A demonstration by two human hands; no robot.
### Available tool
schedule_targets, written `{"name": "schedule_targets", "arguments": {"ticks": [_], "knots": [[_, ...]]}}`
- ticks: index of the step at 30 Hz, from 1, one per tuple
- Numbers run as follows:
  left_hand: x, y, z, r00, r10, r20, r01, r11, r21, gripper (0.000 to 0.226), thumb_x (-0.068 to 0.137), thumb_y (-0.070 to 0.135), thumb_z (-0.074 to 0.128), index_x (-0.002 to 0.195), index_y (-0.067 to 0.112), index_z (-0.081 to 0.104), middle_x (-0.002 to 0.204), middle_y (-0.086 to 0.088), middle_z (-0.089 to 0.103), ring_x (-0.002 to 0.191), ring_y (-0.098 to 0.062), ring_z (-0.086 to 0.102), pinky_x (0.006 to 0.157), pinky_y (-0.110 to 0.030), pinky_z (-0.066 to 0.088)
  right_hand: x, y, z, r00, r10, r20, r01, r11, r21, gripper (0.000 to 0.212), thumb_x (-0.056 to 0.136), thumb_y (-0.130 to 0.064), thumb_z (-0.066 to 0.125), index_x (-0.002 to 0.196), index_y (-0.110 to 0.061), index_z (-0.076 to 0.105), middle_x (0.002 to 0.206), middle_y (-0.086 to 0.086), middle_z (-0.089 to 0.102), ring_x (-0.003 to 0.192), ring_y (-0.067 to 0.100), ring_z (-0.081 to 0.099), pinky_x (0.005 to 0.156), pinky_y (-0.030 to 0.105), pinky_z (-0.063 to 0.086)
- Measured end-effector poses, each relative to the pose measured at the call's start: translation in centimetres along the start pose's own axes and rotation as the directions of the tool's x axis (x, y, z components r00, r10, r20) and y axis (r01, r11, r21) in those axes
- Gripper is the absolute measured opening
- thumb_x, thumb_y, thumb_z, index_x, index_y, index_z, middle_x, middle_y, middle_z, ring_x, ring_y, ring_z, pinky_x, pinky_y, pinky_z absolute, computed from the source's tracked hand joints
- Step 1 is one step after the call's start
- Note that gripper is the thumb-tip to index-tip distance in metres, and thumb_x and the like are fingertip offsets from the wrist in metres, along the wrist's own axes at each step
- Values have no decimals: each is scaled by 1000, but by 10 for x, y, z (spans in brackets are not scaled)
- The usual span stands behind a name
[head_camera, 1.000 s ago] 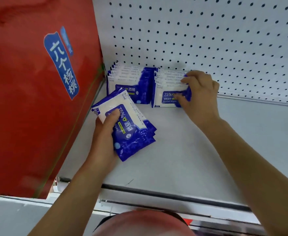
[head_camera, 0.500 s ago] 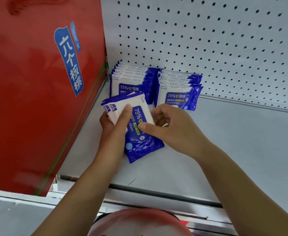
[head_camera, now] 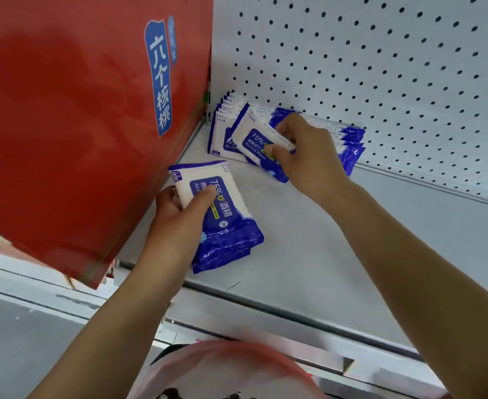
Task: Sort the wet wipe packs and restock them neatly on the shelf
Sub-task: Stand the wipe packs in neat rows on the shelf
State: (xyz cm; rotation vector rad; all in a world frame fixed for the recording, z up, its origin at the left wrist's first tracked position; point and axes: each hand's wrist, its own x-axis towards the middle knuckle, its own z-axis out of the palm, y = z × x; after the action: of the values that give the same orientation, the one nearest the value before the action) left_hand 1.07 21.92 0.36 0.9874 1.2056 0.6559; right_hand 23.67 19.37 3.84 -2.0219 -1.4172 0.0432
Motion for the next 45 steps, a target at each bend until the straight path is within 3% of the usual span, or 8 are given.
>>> {"name": "schedule_targets", "arguments": {"ticks": [3,13,19,22,27,32,36,45], "knots": [[-6,2,-1,1000,0,-7,0,1000,-18,48,88,47,75,129,36,52,101,13,68,81,-10,70,45,-22,54,19,-3,13,988,-154,26,156,977,-147,19,92,-26,67,106,-14,60,100,4,68,92,25,61,76,40,52],[-12,2,-3,1000,4,-31,-5,1000,-28,52,87,48,75,132,37,53,110,11,70,95,-15,72,72,-36,62,39,4,32,928,-374,4,336,830,-445,43,83,-33,77,117,-9,67,113,12,62,110,34,53,90,43,39],[-10,2,-2,999,-26,-41,23,997,-77,54,82,50,78,129,36,55,109,10,71,94,-15,73,69,-36,62,2,-9,13,977,-162,-141,145,982,-124,27,94,-44,64,104,-19,67,100,-5,67,95,10,59,83,22,45],[-10,3,0,1000,-19,-20,17,997,-76,59,80,50,80,132,36,54,112,9,73,93,-16,75,69,-37,64,-33,-31,-5,997,65,50,-71,988,134,32,96,-53,56,88,-23,67,81,-12,69,80,1,63,67,7,42],[-16,5,13,1000,18,25,-16,997,-77,64,77,57,76,133,37,51,113,9,73,93,-15,76,70,-38,64,-72,-49,-10,906,157,393,-304,887,348,39,79,-64,63,90,-26,67,80,-11,74,73,1,70,63,16,56],[-23,8,28,996,75,51,-73,996,-43,83,61,72,62,133,35,45,112,11,70,95,-13,73,68,-33,62,-74,-33,-18,873,248,419,-410,839,357,24,87,-44,71,97,-24,64,85,-11,76,78,1,72,60,17,57],[-16,4,31,994,103,44,-102,994,-26,51,87,50,71,128,37,45,109,13,69,89,-9,73,60,-26,60,-66,-15,-35,871,343,353,-475,774,419,24,91,-39,70,103,-20,62,85,-9,77,76,4,74,60,20,54],[-16,-13,45,943,321,-89,-323,946,-14,53,94,35,73,134,42,39,109,22,63,89,7,70,54,-13,53,-40,34,-66,955,295,30,-296,955,25,20,90,-28,72,95,-15,58,88,1,72,83,20,66,64,27,44]]}}
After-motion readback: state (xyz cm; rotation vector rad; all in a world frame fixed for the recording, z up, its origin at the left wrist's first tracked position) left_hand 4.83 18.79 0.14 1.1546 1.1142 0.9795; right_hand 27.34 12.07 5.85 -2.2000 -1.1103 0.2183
